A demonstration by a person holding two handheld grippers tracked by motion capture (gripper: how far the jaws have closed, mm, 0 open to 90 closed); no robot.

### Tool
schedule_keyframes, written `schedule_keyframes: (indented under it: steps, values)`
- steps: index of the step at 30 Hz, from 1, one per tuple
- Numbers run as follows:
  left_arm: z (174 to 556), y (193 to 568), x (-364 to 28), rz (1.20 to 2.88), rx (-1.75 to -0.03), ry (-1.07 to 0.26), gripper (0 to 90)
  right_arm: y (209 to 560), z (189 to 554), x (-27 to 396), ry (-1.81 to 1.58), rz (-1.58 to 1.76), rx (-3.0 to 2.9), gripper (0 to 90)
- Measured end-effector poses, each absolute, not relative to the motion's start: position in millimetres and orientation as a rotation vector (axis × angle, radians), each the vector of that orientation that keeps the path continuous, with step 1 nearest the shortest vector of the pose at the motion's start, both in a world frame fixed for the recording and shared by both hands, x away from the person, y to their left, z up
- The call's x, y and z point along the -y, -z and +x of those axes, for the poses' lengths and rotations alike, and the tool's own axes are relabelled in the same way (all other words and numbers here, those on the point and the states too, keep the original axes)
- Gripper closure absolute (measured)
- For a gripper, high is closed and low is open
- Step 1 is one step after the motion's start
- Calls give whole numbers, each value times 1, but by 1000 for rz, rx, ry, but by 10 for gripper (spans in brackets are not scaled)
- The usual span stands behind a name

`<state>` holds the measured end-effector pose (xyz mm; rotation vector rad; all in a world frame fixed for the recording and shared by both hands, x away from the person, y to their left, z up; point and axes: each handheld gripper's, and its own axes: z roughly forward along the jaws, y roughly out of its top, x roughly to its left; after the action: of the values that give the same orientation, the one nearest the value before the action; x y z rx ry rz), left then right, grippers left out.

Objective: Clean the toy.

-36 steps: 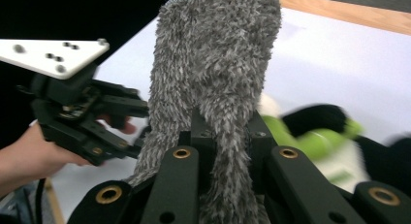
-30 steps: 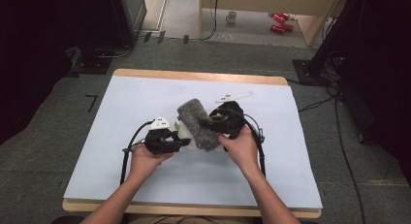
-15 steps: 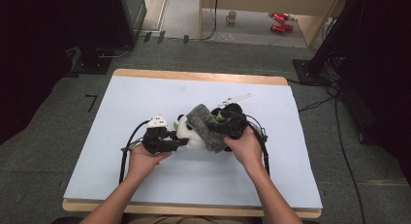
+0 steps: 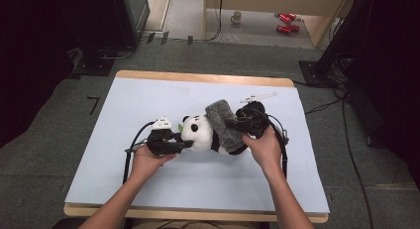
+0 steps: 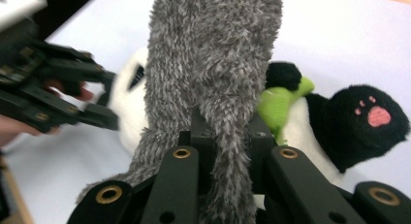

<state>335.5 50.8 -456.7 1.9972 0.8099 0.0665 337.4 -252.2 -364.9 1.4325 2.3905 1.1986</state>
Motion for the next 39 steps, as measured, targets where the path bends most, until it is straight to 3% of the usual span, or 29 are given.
schedule_keyframes:
  steps: [9, 16, 29, 39]
  values:
    - [330, 464, -52, 2026, -754, -86, 526, 334, 333, 271, -1380, 1421, -2292, 802]
    - [323, 469, -53, 2038, -722, -124, 520, 333, 341, 285, -1437, 1459, -2269, 802]
    - [321, 470, -54, 2046, -740, -121, 511, 384, 362, 251, -1269, 1490, -2463, 799]
    - [327, 465, -53, 2047, -794, -68, 529, 387, 360, 264, -1179, 1500, -2434, 797]
